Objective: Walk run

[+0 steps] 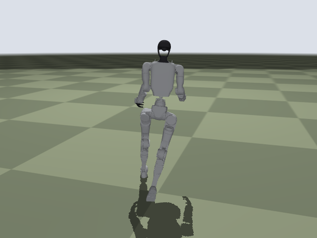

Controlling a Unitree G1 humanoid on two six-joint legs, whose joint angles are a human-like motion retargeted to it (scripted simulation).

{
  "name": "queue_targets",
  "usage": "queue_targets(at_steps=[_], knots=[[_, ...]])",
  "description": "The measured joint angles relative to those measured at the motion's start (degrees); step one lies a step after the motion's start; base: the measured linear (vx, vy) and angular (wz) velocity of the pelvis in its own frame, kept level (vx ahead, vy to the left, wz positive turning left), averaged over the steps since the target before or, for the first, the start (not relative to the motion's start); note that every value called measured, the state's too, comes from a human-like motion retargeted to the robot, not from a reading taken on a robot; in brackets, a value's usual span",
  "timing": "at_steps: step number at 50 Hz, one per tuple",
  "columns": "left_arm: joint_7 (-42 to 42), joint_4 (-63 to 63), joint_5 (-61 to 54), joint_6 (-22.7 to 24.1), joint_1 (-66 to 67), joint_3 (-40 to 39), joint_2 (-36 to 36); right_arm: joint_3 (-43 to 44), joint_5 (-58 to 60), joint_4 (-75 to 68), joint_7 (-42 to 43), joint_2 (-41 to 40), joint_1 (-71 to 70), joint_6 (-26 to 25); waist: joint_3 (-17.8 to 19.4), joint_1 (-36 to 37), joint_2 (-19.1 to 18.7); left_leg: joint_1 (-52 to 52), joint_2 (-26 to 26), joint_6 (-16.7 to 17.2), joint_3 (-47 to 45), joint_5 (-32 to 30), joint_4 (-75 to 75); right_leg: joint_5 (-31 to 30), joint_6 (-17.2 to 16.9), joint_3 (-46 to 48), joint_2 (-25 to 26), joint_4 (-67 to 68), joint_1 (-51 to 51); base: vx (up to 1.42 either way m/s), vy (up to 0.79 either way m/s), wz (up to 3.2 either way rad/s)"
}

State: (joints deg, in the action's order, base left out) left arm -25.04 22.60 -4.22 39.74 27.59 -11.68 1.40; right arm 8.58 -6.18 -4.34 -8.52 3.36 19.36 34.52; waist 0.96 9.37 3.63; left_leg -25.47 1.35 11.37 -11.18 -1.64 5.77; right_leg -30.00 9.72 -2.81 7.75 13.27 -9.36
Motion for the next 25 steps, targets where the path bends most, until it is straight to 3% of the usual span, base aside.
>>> queue_targets(at_steps=[1,2,3,4,5,7,10,13,16,20,22,23,25], knots=[[0.0,-0.6,0.3,-0.2,-1.7,0.9,-0.5,0.1,0.9,-2.0,0.0,0.5,1.6,0.1,0.7,-0.3,0.1,0.4,-1.1,-3.1,0.0,-5.8,2.0,0.0,-2.6,-0.2,0.0,8.1,0.9,1.46,-0.12,-0.08],[0.1,-1.3,0.6,-0.5,-3.4,1.8,-1.0,0.3,1.8,-4.0,-0.6,0.9,3.3,0.3,1.1,-1.7,0.9,0.9,-3.3,-7.1,0.2,-7.2,5.1,0.0,-5.7,-0.1,-0.3,16.7,2.2,1.71,-0.18,0.92],[0.2,-1.9,0.8,-0.8,-5.1,2.8,-1.9,0.8,2.4,-6.3,-2.4,1.3,5.4,0.6,1.1,-5.0,3.3,1.6,-8.0,-12.8,0.6,0.5,10.3,0.0,-9.7,0.6,-1.0,26.4,4.7,1.66,-0.23,1.25],[1.0,-2.1,0.6,-1.0,-6.7,4.0,-2.4,1.2,3.6,-9.3,-4.6,1.5,7.6,0.9,0.7,-7.1,4.7,1.2,-11.3,-12.9,5.4,4.8,15.3,0.0,-11.1,3.0,-1.9,34.4,7.1,1.60,-0.26,1.03],[2.1,-2.1,0.3,-1.1,-8.2,5.4,-2.7,1.7,5.1,-12.6,-7.1,1.6,9.9,1.2,0.2,-8.6,5.8,0.3,-13.9,-10.3,12.3,7.5,20.1,0.0,-11.2,6.2,-2.9,41.6,9.5,1.41,-0.38,-0.14],[0.7,0.7,-5.9,-3.5,-17.1,4.5,-3.4,2.4,7.6,-18.0,-10.3,1.3,12.4,-0.1,-1.4,-9.1,1.5,1.3,-0.7,-10.0,3.0,10.2,22.0,0.9,-10.0,6.4,2.2,39.7,15.6,1.17,-0.53,-0.88],[-3.8,1.8,-20.3,-9.3,-27.4,10.2,-1.2,3.2,6.9,-20.5,-12.1,0.6,18.0,-0.3,-2.7,-9.9,-2.8,8.0,3.8,-9.0,5.1,13.3,19.1,12.4,-6.4,7.7,6.1,38.4,24.9,0.94,-0.48,-0.29],[-3.8,-1.9,-26.4,-10.2,-32.7,12.0,-1.7,4.7,4.4,-19.8,-13.1,-0.9,20.9,0.4,-3.5,-14.1,-5.8,15.1,4.7,-9.4,3.8,7.9,11.7,22.8,-5.8,10.3,1.0,30.8,32.2,1.08,-0.48,-0.18],[-3.5,-6.4,-22.6,-8.3,-35.0,12.6,-4.0,6.2,2.9,-17.3,-13.0,-1.8,21.0,0.4,-4.8,-18.9,-7.5,22.3,4.2,-7.8,0.5,-3.0,5.3,25.8,-2.5,16.6,-5.8,15.6,36.8,1.15,-0.43,-0.35],[-3.5,-10.6,-13.9,-6.8,-35.0,10.4,-7.0,6.7,6.2,-13.4,-9.0,-4.4,15.0,-1.2,-6.5,-23.2,-8.0,29.9,1.7,-3.5,-1.6,-19.4,2.5,28.1,-1.6,8.2,-3.2,-7.2,37.8,1.02,-0.36,-1.08],[-3.0,-10.3,-12.4,-6.5,-34.3,9.5,-7.8,7.4,8.6,-10.8,-5.5,-6.2,11.0,-1.2,-6.1,-23.8,-9.4,31.0,1.4,1.4,0.6,-26.8,8.3,25.7,4.7,15.3,-5.0,-7.9,36.8,1.24,-0.14,-1.16],[-2.6,-9.6,-12.1,-6.3,-34.2,9.7,-8.1,7.8,9.7,-9.5,-3.2,-7.1,8.7,-1.3,-4.7,-25.6,-10.5,29.8,0.9,3.0,3.2,-28.0,17.2,23.2,5.1,20.3,-8.1,-4.5,35.7,1.42,0.29,-0.88],[-3.5,-7.5,-11.8,-5.9,-32.5,8.7,-8.9,6.4,10.8,-7.1,1.5,-8.6,4.6,-0.9,-4.5,-23.6,-11.5,26.2,3.4,1.0,-3.1,-28.4,36.1,29.9,5.3,14.7,-6.5,5.0,35.5,1.67,0.12,-1.84]])
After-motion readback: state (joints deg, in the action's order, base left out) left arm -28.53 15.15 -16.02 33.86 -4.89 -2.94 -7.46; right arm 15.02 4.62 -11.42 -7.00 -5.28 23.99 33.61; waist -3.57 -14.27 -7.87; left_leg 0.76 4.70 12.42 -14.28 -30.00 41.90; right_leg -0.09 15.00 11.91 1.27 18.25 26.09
